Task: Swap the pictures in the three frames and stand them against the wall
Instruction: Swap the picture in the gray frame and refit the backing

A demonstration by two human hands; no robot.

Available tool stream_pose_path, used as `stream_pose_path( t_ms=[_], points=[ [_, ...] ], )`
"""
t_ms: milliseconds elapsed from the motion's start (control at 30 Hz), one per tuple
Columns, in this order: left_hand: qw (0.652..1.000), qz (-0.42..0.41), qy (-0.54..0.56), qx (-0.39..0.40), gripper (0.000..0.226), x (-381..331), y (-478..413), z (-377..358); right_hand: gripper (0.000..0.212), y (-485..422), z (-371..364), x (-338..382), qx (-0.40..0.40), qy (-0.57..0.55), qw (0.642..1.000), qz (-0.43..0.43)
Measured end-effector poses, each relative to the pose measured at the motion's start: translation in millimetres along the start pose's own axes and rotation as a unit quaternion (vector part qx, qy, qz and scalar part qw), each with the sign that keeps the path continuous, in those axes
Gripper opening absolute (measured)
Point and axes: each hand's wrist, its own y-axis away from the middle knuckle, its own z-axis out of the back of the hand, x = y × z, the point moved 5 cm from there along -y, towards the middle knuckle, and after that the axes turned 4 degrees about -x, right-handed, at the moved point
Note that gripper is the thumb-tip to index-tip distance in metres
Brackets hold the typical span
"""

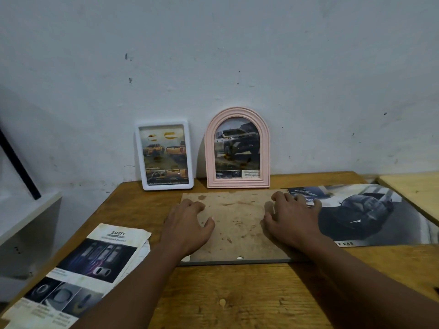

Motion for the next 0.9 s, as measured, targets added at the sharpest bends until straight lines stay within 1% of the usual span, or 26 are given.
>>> stream_pose_path(
  t_ms=[100, 167, 233, 300, 367, 467, 500, 567, 667, 800, 900],
  points=[
    [1.0, 0.006, -0.006, 0.005, 0.061, -6, -7, 5, 0.057, -10, 1, -3, -0.004, -0.037, 0.999, 0.013],
    [0.998, 0.002, -0.057, 0.027, 0.064, -9, -16, 7, 0.062, -17, 0, -3, -0.003, -0.06, 0.998, 0.025],
    [0.996, -0.02, -0.083, 0.03, 0.068, -12, -26, 9, 0.065, -23, -6, -1, 0.024, -0.079, 0.996, 0.039],
    [0.996, -0.033, -0.074, 0.025, 0.068, -11, -33, 9, 0.058, -27, -10, 1, 0.048, -0.086, 0.994, 0.047],
    [0.996, -0.037, -0.054, 0.057, 0.074, -9, -39, 3, 0.053, -28, -10, -2, 0.032, -0.087, 0.994, 0.052],
    [0.991, -0.044, -0.043, 0.119, 0.078, -8, -41, -11, 0.054, -30, -10, -6, 0.014, -0.079, 0.995, 0.055],
    [0.991, -0.043, -0.035, 0.12, 0.077, -9, -42, -14, 0.056, -32, -10, -8, 0.008, -0.072, 0.996, 0.056],
    [0.995, -0.042, -0.009, 0.093, 0.077, -9, -45, -15, 0.064, -37, -9, -9, -0.001, -0.05, 0.997, 0.056],
    [0.997, -0.053, 0.017, 0.059, 0.072, -9, -45, -12, 0.076, -43, -10, -11, 0.01, -0.034, 0.998, 0.057],
    [0.997, -0.06, -0.008, 0.039, 0.068, -10, -40, -13, 0.075, -44, -17, -9, 0.033, -0.049, 0.995, 0.078],
    [0.996, -0.066, -0.035, 0.039, 0.065, -14, -39, -10, 0.068, -44, -18, -8, 0.029, -0.057, 0.995, 0.078]
  ],
)
